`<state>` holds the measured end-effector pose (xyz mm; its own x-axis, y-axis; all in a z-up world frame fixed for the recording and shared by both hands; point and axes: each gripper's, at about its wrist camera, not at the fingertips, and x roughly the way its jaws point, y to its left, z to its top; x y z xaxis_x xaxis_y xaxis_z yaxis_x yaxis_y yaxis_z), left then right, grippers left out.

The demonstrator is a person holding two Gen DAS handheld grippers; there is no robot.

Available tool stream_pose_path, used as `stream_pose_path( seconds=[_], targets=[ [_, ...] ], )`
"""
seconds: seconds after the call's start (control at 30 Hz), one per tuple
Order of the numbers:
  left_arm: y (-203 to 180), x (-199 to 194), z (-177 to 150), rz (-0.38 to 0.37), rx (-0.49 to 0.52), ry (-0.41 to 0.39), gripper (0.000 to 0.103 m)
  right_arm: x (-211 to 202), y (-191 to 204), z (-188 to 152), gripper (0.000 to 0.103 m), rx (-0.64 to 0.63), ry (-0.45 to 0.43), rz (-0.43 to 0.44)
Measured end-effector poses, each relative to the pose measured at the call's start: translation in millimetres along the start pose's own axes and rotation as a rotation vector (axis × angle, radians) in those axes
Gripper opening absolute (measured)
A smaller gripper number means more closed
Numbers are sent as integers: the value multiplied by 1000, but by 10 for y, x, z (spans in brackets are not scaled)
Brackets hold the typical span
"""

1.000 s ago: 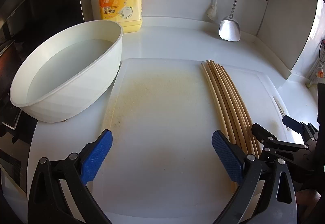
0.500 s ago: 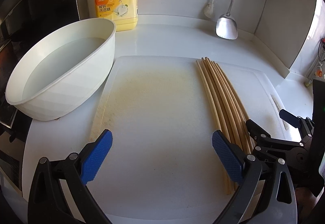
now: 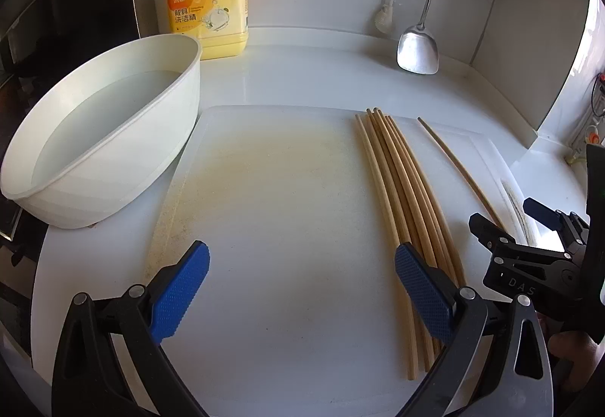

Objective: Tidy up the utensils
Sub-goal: 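Close the right tool on one separated chopstick while the left tool grasps another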

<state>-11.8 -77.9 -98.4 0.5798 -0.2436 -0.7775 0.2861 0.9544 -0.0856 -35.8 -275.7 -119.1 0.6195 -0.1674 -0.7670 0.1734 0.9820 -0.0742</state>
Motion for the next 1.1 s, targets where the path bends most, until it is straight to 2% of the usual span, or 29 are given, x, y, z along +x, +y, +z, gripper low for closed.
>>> stream_pose_path(
  seconds=[0.2, 0.4, 0.9, 1.0, 1.1],
  targets=[
    [-71, 86, 17, -11, 19, -3, 97, 31, -71, 9, 93, 18, 13, 52],
    [-115, 162, -37, -18, 33, 31, 97, 49, -117, -8, 93, 42, 17, 72],
    [-139, 216, -100, 5, 38, 45, 98, 54, -135, -7, 93, 40, 18, 74],
    [-195, 280, -72, 46, 70, 49, 98, 58, -140, 4, 93, 39, 19, 70],
    [-184, 322, -23, 47, 60, 40, 98, 75, -149, 24, 93, 51, 17, 62]
  ],
)
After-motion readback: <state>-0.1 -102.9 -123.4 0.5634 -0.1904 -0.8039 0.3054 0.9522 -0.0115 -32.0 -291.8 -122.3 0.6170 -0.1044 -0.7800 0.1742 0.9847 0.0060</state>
